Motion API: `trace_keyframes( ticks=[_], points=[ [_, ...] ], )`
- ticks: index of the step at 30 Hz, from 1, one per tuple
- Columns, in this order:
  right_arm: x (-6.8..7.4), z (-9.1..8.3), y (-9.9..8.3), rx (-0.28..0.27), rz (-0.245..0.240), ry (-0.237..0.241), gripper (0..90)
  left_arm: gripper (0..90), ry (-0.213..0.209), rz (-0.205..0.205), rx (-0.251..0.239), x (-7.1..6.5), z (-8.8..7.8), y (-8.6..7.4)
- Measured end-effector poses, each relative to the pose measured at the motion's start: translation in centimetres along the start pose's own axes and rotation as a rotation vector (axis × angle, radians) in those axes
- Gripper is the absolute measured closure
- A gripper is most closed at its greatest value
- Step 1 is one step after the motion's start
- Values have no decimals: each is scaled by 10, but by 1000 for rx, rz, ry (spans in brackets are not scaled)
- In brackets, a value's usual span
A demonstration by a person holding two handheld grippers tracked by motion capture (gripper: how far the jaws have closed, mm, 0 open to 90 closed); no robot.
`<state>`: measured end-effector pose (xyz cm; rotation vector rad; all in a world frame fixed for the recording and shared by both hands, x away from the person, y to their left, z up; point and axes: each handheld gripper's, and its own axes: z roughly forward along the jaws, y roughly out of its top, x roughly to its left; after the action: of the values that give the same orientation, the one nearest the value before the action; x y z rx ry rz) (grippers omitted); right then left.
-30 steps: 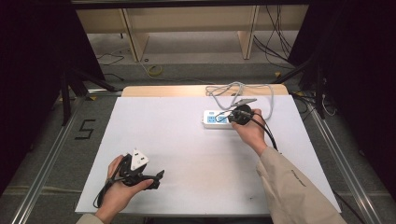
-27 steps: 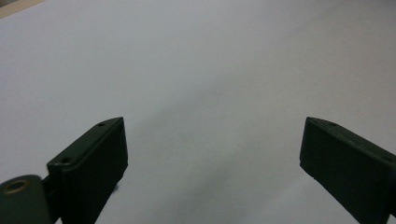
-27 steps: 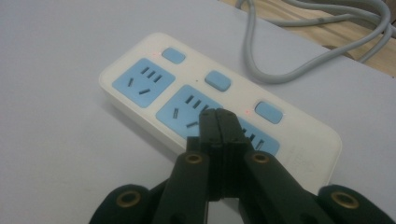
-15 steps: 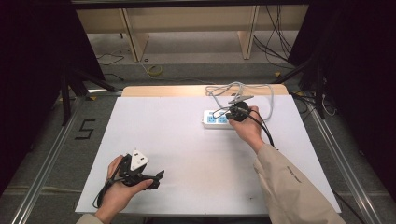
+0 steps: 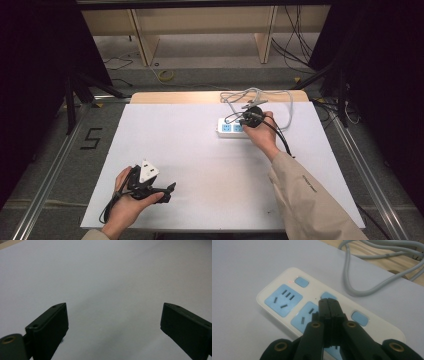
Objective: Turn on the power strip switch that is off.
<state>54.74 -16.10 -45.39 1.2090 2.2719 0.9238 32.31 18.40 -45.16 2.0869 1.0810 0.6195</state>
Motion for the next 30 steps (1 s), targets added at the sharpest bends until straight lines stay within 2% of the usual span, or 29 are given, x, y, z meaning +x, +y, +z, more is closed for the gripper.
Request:
trace_keyframes(
  ticks=[9,30],
  points=[
    [1,6,11,-4,-5,-7,900,74,0,1,0,0,0,0],
    [-4,21,18,14,10,-21,900,75,-2,0,0,0,0,0]
  ],
)
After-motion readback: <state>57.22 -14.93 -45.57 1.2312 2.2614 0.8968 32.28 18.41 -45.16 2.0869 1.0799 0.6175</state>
